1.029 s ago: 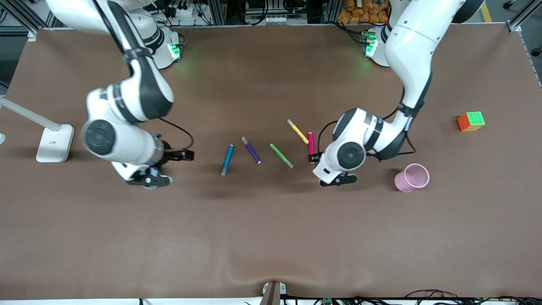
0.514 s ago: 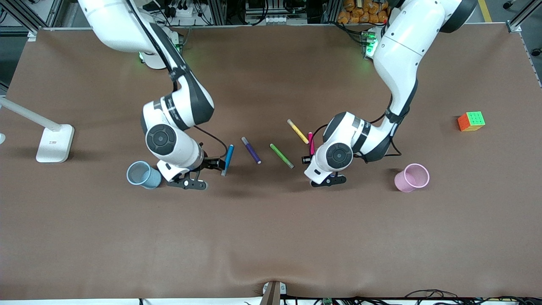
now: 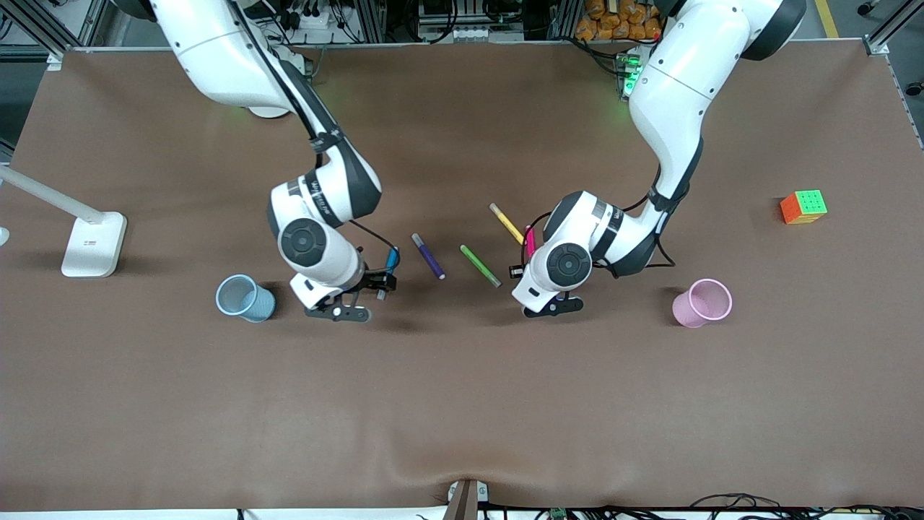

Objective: Place pink and blue markers in matching cups
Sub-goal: 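Lower the left gripper onto the pink marker while the right gripper nears the blue marker, then lift the pink marker with the left gripper and carry it over the pink cup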

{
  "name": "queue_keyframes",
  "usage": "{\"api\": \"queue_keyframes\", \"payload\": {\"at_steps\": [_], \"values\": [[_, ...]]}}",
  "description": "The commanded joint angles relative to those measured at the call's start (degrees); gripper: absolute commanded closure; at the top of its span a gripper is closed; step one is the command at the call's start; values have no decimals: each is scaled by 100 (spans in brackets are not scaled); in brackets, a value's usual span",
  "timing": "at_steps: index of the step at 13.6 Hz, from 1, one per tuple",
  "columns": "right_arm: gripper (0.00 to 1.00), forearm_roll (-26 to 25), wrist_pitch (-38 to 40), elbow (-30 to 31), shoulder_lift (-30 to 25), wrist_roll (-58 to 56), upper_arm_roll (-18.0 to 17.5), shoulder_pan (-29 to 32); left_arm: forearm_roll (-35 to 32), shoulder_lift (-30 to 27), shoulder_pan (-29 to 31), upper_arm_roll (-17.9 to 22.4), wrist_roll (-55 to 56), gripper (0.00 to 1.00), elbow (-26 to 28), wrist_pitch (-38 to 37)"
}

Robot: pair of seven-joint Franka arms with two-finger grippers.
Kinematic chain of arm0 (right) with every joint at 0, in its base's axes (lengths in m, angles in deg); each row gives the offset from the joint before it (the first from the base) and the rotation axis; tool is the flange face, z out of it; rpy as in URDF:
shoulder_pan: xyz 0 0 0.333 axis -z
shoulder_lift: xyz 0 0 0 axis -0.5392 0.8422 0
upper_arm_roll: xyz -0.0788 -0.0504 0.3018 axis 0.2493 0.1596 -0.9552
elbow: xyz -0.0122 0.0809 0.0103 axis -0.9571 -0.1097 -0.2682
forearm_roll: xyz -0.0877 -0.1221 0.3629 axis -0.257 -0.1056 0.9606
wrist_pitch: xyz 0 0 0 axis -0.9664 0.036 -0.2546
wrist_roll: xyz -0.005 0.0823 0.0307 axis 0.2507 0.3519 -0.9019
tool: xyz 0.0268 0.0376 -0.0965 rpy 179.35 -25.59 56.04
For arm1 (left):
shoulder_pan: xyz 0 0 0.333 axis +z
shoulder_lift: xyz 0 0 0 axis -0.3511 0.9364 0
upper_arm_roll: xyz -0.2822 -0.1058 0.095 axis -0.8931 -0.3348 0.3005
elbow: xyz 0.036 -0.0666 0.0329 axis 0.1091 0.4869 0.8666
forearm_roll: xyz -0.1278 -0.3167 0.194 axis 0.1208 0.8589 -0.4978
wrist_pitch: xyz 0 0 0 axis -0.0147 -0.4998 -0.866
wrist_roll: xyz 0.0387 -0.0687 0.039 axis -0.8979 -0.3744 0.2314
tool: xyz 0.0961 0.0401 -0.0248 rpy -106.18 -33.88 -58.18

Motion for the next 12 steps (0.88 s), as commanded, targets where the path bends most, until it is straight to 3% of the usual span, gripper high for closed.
{"api": "queue_keyframes", "payload": {"at_steps": [1, 3, 9, 12], "values": [[0, -88, -120, -14, 231, 75, 52, -90, -22, -6, -60, 54, 89, 100, -105, 8], [0, -88, -348, -5, 354, 75, 52, -98, -22, -225, -26, 107, 81, 100, -131, -79], [0, -88, -497, 4, 468, 75, 52, -230, -574, -1420, 1081, 107, 19, 100, -218, -904], [0, -88, -568, 4, 504, 75, 52, -248, -725, -1561, 1424, 116, 142, 100, -596, -1441]]}}
